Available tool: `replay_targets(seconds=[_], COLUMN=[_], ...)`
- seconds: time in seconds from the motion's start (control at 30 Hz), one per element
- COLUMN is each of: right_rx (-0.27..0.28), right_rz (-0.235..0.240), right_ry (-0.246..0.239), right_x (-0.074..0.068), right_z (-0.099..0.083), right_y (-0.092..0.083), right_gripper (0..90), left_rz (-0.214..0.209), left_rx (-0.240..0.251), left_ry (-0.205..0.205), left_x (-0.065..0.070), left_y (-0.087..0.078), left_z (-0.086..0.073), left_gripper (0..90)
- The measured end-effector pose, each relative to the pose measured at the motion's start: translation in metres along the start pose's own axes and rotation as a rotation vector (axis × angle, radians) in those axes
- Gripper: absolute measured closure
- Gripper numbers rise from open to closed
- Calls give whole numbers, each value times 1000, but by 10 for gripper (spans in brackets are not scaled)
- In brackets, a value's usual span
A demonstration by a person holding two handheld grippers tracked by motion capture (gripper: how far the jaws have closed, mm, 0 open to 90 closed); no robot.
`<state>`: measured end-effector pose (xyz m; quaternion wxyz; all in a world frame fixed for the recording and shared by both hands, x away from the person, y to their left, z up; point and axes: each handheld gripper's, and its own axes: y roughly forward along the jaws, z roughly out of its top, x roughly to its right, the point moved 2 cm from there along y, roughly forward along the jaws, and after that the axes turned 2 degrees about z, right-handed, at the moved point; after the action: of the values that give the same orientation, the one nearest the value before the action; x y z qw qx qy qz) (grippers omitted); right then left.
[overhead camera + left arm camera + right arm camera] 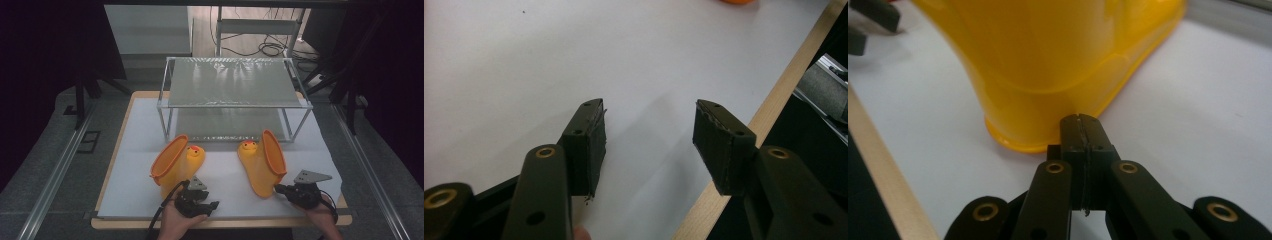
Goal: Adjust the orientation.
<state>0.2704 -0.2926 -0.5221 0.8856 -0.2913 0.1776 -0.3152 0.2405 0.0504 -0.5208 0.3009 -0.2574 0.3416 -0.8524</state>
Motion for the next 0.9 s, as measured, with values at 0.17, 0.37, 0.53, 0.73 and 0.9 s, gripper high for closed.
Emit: replay_targets(seconds=[0.17,0.37,0.53,0.73,0.9], right_rx=[-8,-11,-14,-12,29], right_rz=[30,53,75,79,75], right_ry=[-35,-73,-104,-127,-119], right_x=[-14,-28,-40,-47,-45], right_z=[6,13,23,30,31], right_y=[10,22,36,47,38], right_gripper=[895,894,894,893,888], left_rz=[-2,-7,-6,-6,-6], left_rx=[4,-3,0,3,2], left_ry=[-2,2,0,-2,0], left_x=[-2,-2,-2,-1,-1], left_y=[-1,-1,-1,-2,-1], left_z=[-1,-1,-1,-1,-1], left_gripper=[471,470,468,468,466])
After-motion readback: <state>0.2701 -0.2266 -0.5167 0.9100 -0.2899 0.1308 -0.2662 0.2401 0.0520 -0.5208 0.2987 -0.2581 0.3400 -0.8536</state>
